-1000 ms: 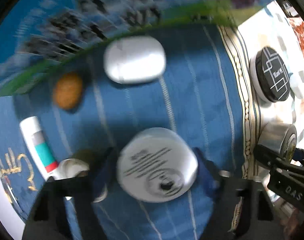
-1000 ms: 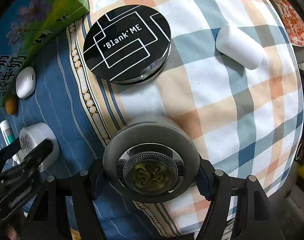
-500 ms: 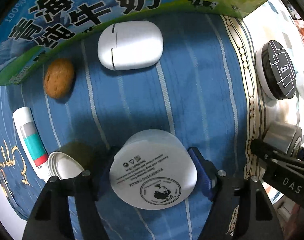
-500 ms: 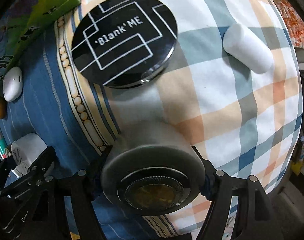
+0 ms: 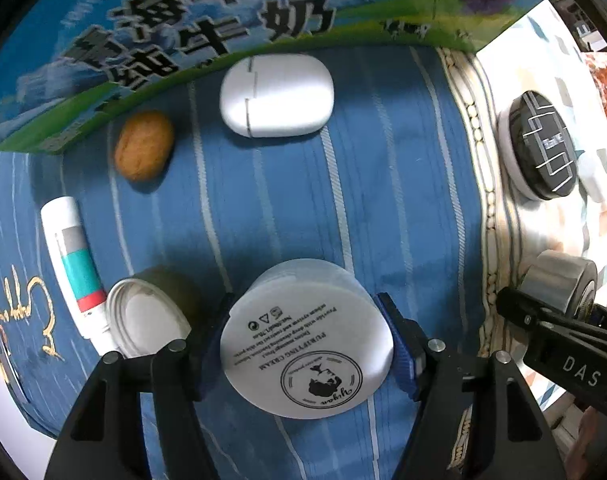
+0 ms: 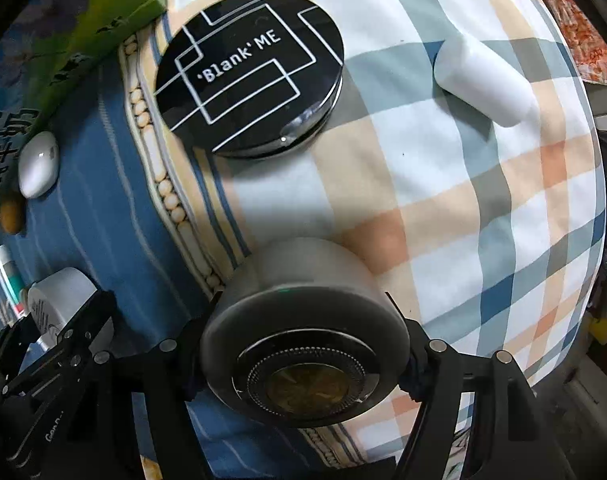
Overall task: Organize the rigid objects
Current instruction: 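Carry the cream jar and silver tin with both tools into the cardboard box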
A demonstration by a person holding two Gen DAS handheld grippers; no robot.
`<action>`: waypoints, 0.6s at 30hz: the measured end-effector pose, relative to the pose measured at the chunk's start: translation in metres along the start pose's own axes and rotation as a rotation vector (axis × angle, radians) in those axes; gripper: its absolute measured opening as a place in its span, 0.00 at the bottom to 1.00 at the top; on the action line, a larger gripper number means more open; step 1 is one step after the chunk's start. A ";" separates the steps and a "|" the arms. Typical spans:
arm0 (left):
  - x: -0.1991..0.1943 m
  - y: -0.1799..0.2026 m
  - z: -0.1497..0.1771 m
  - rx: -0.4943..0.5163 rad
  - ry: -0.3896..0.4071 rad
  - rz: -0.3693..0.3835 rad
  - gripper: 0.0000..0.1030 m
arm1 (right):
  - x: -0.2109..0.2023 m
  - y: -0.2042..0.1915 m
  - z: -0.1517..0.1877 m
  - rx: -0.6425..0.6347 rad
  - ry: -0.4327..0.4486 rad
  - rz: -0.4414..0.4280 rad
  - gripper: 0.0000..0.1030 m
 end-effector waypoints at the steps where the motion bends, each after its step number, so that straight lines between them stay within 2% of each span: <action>1: -0.006 -0.001 0.003 -0.004 0.010 0.002 0.63 | -0.003 0.000 0.001 -0.006 0.006 -0.003 0.72; 9: -0.052 -0.011 0.019 -0.005 0.087 0.015 0.63 | -0.038 -0.008 0.004 -0.067 0.049 -0.051 0.72; 15: -0.108 -0.020 0.029 -0.011 0.180 0.031 0.64 | -0.079 -0.021 0.008 -0.129 0.092 -0.101 0.72; 18: -0.144 -0.025 0.032 -0.020 0.237 0.048 0.64 | -0.113 -0.032 0.015 -0.167 0.123 -0.134 0.72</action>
Point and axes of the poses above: each gripper's, at about its wrist camera, not at the fingertips, and x roughly the way its jaws point, y to its right, z to its underside, the point moved 3 cm from there along x, roughly the way its jaws point, and after that the axes turned 9 degrees about x, right-handed, at the moved point
